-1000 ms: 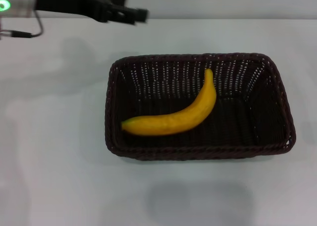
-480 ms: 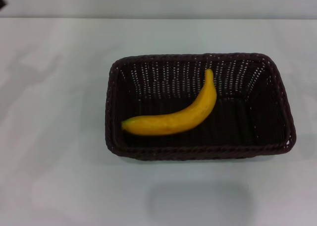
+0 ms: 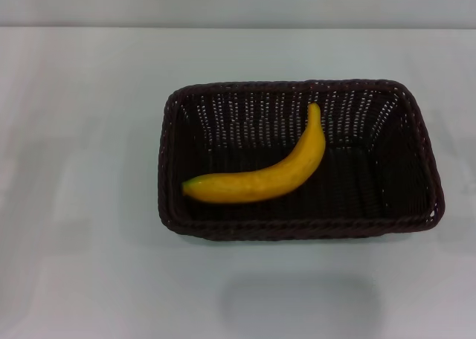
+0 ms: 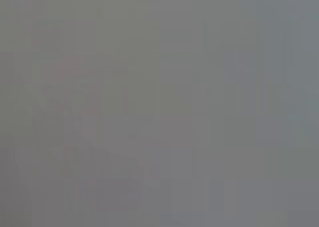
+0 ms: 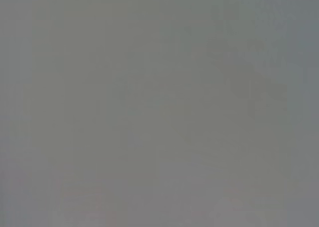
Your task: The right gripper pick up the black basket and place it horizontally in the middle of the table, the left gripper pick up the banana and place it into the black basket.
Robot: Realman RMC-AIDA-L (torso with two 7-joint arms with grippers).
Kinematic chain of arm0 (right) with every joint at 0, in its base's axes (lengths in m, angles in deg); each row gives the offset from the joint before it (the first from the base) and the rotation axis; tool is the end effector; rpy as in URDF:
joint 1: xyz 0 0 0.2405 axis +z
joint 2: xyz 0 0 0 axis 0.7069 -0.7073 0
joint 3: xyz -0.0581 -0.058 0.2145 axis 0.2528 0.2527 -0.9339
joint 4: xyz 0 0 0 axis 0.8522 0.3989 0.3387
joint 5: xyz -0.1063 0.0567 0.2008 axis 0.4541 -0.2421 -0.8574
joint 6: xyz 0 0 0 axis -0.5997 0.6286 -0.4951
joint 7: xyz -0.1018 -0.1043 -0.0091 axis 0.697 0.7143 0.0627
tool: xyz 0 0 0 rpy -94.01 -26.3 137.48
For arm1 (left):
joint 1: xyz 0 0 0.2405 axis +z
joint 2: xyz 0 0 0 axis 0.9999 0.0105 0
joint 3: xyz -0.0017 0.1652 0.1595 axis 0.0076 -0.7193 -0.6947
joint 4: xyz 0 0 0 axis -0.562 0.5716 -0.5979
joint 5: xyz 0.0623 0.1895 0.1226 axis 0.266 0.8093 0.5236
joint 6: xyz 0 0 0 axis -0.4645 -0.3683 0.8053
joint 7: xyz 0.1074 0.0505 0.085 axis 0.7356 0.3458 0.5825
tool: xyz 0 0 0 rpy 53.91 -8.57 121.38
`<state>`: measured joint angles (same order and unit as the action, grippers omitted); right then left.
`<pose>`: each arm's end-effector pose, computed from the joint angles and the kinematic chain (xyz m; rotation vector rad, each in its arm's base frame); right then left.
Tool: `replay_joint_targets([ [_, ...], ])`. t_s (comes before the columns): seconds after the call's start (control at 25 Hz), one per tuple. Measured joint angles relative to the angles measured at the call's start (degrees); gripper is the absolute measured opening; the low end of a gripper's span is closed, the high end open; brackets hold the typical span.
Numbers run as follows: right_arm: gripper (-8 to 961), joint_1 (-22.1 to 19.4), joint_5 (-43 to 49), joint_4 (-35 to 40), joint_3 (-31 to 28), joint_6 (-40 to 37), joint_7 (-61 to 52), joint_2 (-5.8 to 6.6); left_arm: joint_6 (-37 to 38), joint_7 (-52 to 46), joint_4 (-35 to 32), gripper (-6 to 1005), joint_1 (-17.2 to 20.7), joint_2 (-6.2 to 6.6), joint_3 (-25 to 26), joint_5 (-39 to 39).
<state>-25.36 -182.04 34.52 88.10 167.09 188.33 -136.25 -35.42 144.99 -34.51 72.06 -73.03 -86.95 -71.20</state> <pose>0.3752 0.2891 0.0719 -1.4102 0.5141 0.8304 -0.3836 0.2985 0.0966 -1.2857 -0.5726 -0.8393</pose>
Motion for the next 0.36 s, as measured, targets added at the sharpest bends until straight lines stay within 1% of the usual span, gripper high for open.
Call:
replay_joint_targets([
  [0.16,869,0.1,0.0,0.3,0.1,-1.4,-0.3,0.01,-0.7,3.0,2.7,866,0.0,-0.23,0.2,-4.6],
  [0.36,869,0.3,0.2,0.8,0.7,-2.8,-0.6,0.24,-2.5,5.0,4.1,866,-0.6,-0.24,0.1,-5.5],
])
